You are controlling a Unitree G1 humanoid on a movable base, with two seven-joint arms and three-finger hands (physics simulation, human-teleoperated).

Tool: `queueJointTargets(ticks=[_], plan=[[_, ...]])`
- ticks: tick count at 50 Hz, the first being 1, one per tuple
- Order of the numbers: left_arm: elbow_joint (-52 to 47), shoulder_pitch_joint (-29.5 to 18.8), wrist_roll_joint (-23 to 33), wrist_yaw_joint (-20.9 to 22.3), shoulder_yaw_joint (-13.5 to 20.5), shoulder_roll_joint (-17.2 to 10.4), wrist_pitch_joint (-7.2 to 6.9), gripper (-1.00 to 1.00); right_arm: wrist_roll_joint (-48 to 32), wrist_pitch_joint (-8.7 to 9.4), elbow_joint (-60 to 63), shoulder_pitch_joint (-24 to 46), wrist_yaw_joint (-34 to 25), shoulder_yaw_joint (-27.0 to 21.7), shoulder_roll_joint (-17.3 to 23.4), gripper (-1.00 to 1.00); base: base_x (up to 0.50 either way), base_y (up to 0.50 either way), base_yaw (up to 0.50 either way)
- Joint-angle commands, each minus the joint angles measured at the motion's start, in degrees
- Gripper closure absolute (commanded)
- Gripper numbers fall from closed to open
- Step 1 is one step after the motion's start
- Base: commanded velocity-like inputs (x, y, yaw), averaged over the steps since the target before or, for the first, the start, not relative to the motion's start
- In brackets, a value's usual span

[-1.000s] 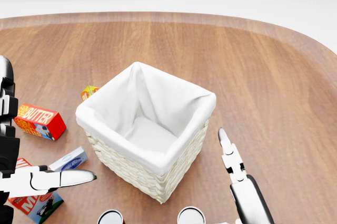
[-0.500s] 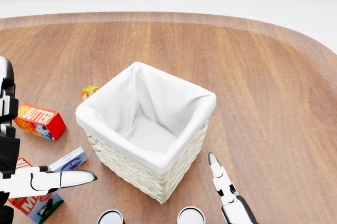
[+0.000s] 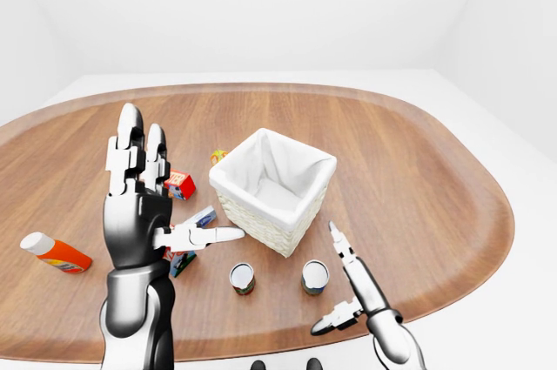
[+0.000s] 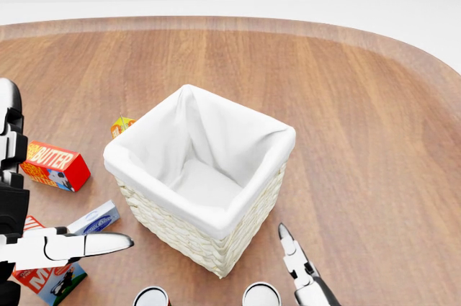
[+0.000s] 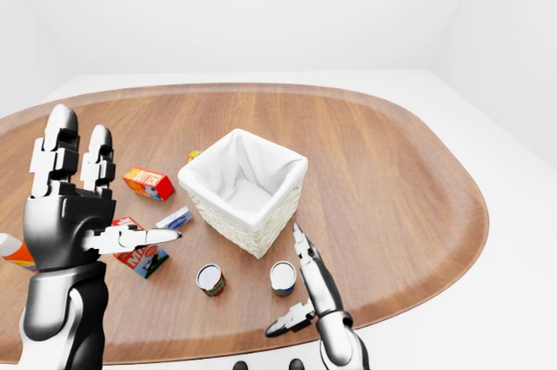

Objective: Pick up the alphabet soup, and put it in the basket.

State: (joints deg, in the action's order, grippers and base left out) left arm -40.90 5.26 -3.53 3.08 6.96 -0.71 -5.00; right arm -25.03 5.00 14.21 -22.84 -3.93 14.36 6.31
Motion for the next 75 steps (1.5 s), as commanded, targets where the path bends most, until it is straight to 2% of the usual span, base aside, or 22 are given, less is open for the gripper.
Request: queueJointTargets(ticks=[1,14,33,75], plan=[[0.2,0.0,0.0,0.0,-0.1,0.0,0.0,-1.0,-0.7,0.0,-4.6,1.8,0.8,-0.6,-0.5,-1.0,0.0,0.0,0.0],[0.1,0.0,-0.2,0.1,0.0,0.0,0.0,-1.0,-1.0,0.0,-8.0,3.9,1.2,-2.3,-1.8,-1.0,0.0,0.0,0.0],[0.6,0.3,0.1,0.4,-0.3,0.0,0.0,-1.0,-1.3,0.0,-10.8,5.8,1.8,-2.4,-3.0,-1.0,0.0,0.0,0.0],[0.9,0.6,0.6,0.6,-0.9,0.1,0.0,-1.0,-1.9,0.0,-19.0,9.2,5.0,0.0,-4.3,-1.0,0.0,0.0,0.0]])
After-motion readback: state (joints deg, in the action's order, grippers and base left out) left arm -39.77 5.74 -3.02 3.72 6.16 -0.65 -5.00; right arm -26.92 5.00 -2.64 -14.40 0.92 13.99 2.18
